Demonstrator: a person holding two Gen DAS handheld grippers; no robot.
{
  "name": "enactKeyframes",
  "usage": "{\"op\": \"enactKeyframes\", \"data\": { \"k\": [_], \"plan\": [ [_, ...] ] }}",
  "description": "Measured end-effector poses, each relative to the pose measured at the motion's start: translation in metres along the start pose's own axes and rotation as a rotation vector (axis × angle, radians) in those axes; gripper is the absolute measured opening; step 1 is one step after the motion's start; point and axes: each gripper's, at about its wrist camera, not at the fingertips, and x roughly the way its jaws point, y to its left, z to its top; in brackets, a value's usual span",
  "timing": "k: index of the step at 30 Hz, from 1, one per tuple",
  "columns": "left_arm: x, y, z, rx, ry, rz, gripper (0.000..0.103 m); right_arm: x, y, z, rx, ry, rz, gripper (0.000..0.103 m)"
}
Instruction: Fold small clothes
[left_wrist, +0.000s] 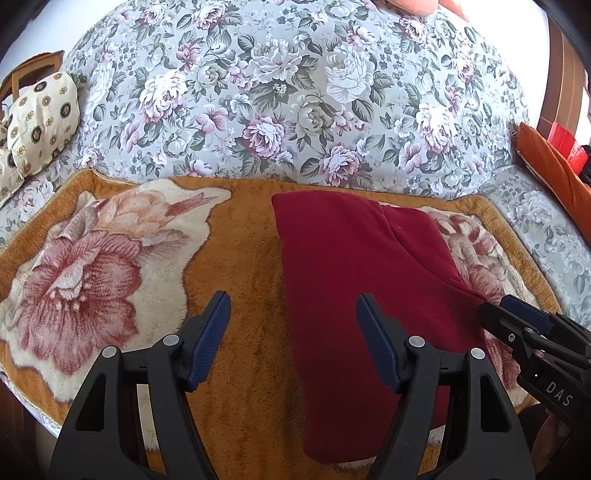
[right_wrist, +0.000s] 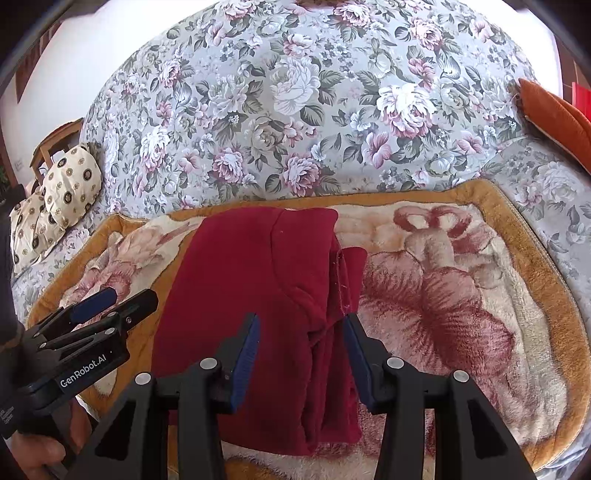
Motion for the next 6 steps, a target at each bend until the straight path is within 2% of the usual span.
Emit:
{"op": "enactKeyframes", "data": {
  "k": [6],
  "plan": [
    [-0.0038,0.0008,0.0004,0.003,-0.014,0.026,0.071,-0.0012,-0.0031,-0.0002,0.001,-0.005,-0.002,0.045]
  ]
}}
